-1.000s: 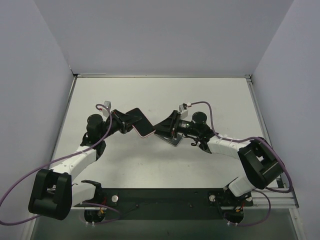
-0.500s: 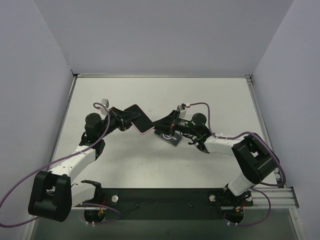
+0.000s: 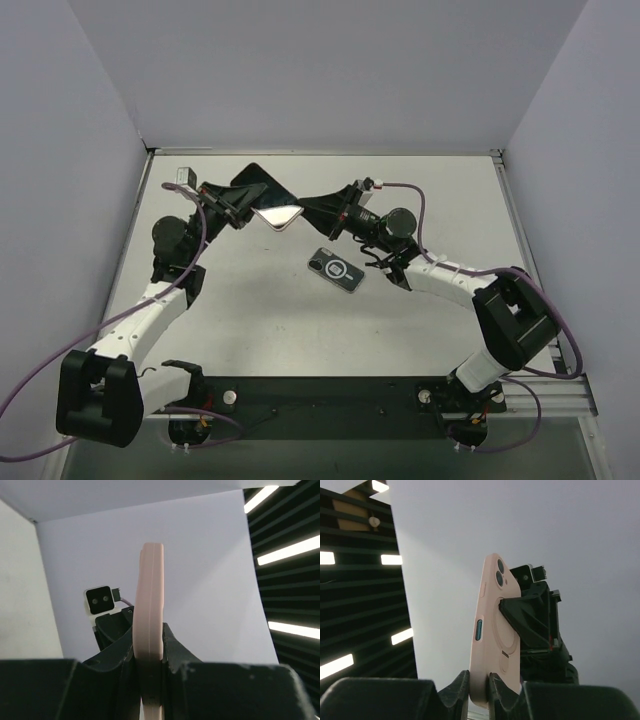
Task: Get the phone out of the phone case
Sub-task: Remove the phone case from the phone.
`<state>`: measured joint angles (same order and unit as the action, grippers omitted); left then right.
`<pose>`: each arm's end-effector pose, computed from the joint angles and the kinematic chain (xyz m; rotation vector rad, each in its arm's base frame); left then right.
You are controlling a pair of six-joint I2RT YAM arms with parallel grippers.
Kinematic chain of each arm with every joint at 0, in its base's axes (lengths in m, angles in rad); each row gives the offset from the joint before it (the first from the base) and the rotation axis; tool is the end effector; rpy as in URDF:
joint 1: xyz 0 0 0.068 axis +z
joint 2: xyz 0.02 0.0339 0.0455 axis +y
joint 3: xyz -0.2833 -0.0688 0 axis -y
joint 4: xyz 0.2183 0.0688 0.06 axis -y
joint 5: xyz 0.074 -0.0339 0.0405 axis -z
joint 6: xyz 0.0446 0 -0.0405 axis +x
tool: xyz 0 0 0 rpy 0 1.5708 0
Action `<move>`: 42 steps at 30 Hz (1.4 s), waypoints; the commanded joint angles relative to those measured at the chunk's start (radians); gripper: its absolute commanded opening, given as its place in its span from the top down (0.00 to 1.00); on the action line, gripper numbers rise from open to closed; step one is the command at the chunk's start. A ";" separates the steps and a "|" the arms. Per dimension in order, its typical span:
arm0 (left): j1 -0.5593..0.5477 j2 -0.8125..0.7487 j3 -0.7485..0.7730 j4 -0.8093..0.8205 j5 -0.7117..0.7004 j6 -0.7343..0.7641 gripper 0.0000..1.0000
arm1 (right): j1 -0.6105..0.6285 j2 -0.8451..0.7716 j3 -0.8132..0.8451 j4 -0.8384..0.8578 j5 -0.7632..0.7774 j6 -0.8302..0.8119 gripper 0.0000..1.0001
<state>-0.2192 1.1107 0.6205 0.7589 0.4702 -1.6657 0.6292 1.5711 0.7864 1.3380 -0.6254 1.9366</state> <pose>0.2150 -0.0686 0.3477 -0.6535 1.4688 -1.8444 0.2358 0.2039 0.3429 0.2036 1.5777 2.4924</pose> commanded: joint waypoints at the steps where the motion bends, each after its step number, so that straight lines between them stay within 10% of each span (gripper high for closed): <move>1: -0.009 0.012 0.160 0.426 -0.025 -0.132 1.00 | 0.017 -0.023 0.086 0.325 0.185 0.188 1.00; 24: -0.075 0.020 0.332 0.603 -0.134 -0.177 1.00 | 0.098 0.132 0.277 0.303 0.248 0.184 1.00; 30: -0.074 0.000 0.317 0.583 -0.146 -0.195 1.00 | 0.079 -0.023 0.197 -0.167 0.078 -0.161 1.00; 33: -0.074 0.000 0.317 0.579 -0.146 -0.209 1.00 | 0.079 -0.100 0.229 -0.684 0.084 -0.457 1.00; 42: -0.075 -0.002 0.311 0.573 -0.146 -0.220 1.00 | 0.075 -0.099 0.281 -1.043 0.113 -0.779 1.00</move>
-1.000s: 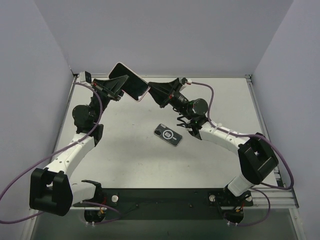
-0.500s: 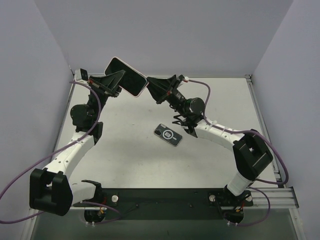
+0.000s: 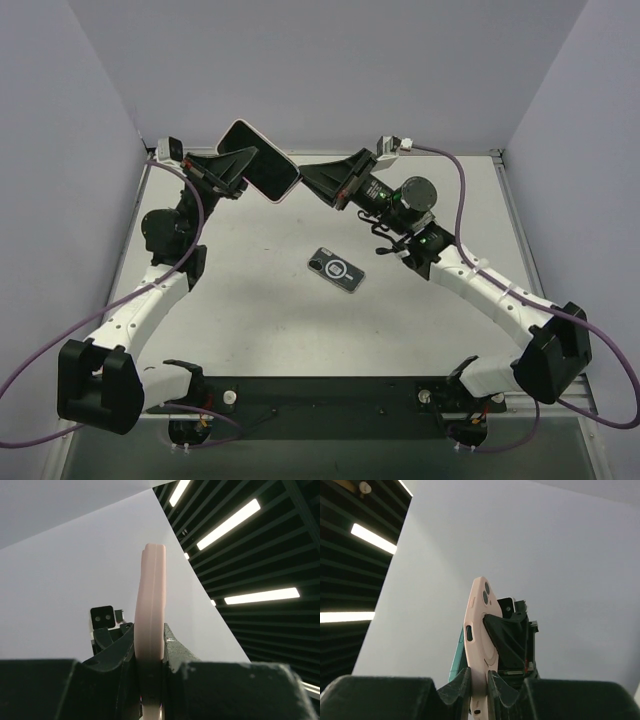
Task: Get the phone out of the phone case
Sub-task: Remove the phone case from the phone.
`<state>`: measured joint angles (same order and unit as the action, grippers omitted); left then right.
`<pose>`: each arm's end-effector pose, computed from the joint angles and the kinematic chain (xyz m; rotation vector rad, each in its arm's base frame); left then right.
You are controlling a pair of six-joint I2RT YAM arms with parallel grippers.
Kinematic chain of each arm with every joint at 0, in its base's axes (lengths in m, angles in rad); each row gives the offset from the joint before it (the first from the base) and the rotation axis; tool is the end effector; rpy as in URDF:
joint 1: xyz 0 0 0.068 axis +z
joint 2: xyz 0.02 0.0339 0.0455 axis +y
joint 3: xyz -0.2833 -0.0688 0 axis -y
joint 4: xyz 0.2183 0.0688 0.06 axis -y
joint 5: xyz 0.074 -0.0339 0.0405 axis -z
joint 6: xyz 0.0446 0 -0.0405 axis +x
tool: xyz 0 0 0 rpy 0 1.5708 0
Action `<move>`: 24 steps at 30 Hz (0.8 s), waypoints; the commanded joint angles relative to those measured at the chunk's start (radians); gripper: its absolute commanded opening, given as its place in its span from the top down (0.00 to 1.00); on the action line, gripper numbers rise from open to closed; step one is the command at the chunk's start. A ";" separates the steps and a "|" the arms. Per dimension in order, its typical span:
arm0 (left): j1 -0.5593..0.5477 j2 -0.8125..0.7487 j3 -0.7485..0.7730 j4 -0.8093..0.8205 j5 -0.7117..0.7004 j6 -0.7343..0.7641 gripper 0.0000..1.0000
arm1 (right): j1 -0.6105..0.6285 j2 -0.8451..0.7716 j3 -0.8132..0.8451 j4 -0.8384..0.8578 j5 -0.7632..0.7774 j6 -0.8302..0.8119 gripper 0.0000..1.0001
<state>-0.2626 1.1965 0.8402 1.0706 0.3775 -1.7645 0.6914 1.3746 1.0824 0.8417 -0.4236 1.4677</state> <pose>0.2171 -0.0754 0.4329 -0.3873 1.0459 -2.0167 0.2109 0.1983 0.4458 0.0293 1.3504 2.1126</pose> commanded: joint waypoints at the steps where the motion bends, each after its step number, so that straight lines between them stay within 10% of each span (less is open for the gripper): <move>1: -0.032 -0.090 0.085 0.258 -0.054 -0.121 1.00 | 0.014 0.103 0.000 -0.579 -0.089 -0.343 1.00; 17: -0.056 -0.080 0.020 0.221 -0.023 -0.101 1.00 | 0.034 0.248 0.227 -0.561 -0.392 -0.408 0.72; 22: -0.078 -0.063 0.011 0.218 -0.014 -0.082 1.00 | 0.053 0.308 0.267 -0.463 -0.438 -0.313 0.71; 24: -0.084 -0.058 -0.007 0.209 -0.006 -0.072 1.00 | 0.050 0.334 0.248 -0.354 -0.461 -0.217 0.84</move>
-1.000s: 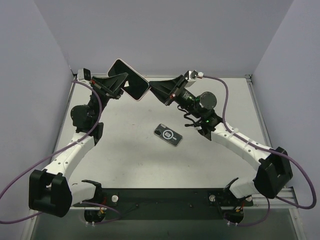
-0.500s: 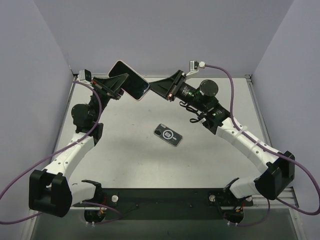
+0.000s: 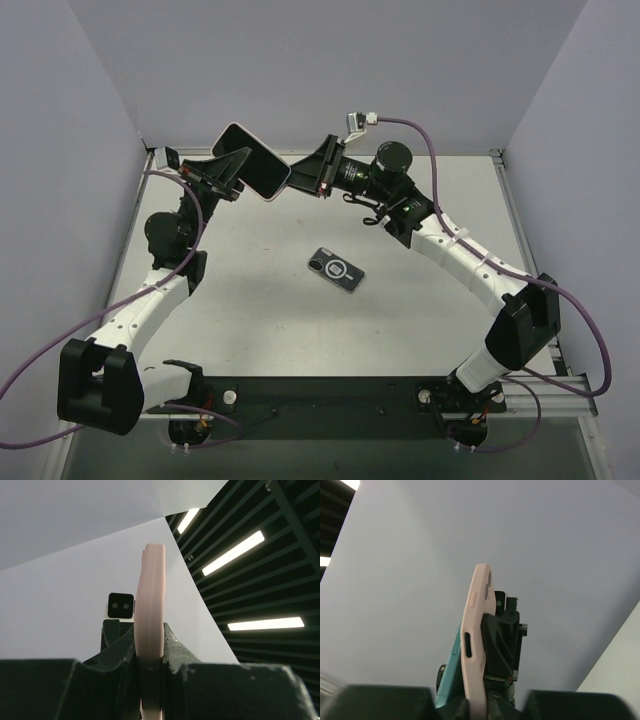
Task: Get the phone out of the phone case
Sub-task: Remove the phone case from the phone.
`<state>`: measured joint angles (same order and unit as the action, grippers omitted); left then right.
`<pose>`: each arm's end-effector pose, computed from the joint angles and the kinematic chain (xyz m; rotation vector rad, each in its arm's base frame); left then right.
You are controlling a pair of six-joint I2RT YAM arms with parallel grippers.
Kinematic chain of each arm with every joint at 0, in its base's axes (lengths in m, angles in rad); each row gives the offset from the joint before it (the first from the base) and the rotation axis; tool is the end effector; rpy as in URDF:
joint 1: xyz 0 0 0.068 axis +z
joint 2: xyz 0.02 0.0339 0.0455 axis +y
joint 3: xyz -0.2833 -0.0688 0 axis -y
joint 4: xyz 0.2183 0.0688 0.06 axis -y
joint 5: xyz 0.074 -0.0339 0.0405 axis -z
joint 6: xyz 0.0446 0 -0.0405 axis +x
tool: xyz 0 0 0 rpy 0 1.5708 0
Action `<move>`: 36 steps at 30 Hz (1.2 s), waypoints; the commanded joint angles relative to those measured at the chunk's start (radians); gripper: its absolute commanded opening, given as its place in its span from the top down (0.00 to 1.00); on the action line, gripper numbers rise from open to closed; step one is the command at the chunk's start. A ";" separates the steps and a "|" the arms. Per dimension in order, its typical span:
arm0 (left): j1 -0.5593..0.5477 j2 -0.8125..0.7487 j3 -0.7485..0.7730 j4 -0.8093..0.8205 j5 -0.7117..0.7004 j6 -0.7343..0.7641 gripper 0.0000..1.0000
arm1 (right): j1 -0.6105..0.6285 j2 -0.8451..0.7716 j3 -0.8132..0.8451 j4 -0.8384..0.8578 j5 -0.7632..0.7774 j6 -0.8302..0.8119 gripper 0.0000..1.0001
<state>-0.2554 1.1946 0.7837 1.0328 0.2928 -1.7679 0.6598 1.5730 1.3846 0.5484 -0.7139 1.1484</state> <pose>0.2240 -0.0718 0.4128 -0.5432 1.0519 -1.9672 0.2564 0.2358 0.4528 -0.3937 1.5424 1.9144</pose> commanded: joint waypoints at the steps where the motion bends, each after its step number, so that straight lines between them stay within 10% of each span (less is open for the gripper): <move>1: -0.091 -0.053 0.042 0.221 0.085 -0.068 1.00 | 0.075 0.139 -0.068 -0.026 -0.173 0.137 0.97; 7: -0.088 -0.061 -0.063 0.170 0.101 -0.051 1.00 | -0.005 0.056 -0.222 0.041 -0.101 0.161 1.00; 14: -0.081 -0.020 -0.135 0.062 0.203 0.001 0.14 | -0.117 -0.152 -0.283 -0.390 0.143 -0.108 1.00; 24: -0.105 0.075 -0.146 -0.006 0.371 0.062 0.08 | -0.262 -0.330 -0.265 -0.754 0.448 -0.412 1.00; 36: -0.208 0.189 -0.060 -0.526 0.382 0.315 0.07 | -0.282 -0.291 -0.147 -1.173 0.850 -0.765 1.00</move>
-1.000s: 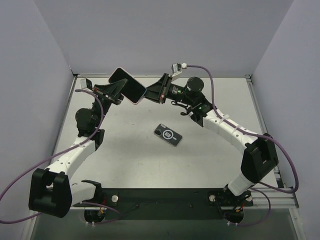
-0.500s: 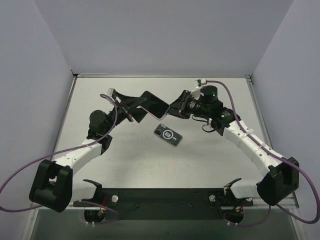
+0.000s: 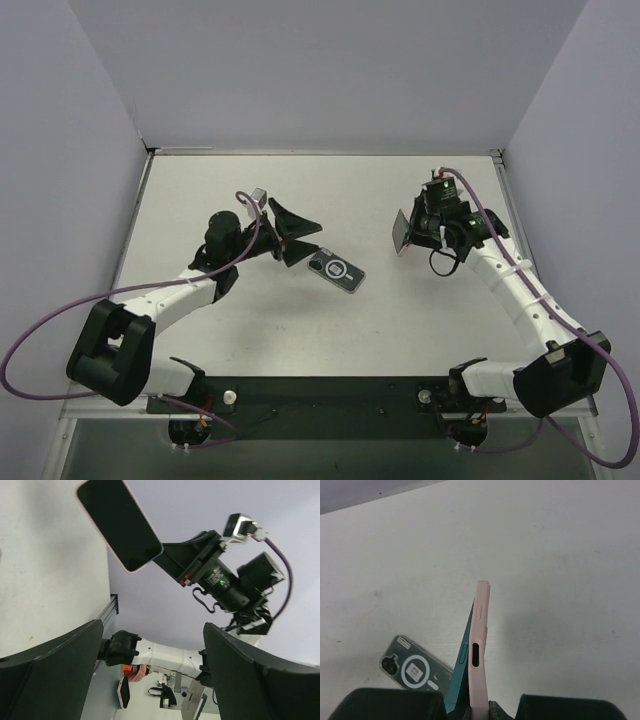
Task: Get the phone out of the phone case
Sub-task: Remove the phone case from the phone.
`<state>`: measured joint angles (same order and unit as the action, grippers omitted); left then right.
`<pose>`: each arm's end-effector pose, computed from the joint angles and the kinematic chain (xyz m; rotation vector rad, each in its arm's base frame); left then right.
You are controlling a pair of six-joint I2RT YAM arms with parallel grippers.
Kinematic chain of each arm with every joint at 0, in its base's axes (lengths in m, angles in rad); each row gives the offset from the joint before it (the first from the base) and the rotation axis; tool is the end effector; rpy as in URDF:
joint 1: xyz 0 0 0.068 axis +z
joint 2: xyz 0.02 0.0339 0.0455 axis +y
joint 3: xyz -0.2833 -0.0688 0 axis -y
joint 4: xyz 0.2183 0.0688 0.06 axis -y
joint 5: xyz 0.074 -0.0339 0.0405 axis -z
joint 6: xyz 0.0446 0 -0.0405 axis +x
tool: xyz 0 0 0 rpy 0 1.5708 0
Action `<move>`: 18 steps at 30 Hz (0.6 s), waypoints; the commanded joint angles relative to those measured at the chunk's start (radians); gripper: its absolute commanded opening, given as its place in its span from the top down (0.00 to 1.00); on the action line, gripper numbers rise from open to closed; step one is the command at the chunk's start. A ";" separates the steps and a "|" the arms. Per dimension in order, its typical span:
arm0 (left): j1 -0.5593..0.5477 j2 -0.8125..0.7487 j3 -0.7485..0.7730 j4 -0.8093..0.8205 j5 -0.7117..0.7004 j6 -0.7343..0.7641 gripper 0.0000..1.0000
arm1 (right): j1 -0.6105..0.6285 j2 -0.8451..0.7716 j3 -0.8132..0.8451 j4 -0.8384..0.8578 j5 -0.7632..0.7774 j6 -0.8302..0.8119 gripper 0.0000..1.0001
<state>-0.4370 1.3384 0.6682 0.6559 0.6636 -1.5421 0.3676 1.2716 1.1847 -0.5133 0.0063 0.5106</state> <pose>0.2350 -0.1401 0.2990 -0.4509 1.9688 -1.9375 0.2400 0.0921 0.3581 0.1618 2.2077 0.4900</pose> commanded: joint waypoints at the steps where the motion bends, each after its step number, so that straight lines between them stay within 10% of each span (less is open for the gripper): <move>1: -0.040 0.051 0.065 -0.176 0.008 0.114 0.07 | 0.011 0.014 0.040 -0.141 0.110 -0.132 1.00; 18: -0.137 0.148 0.048 -0.207 -0.068 0.163 0.08 | 0.386 -0.222 -0.497 0.211 0.342 0.015 1.00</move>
<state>-0.5648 1.4788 0.7132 0.3691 0.6064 -1.3838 0.7208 1.1210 0.7826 -0.4736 0.2573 0.4561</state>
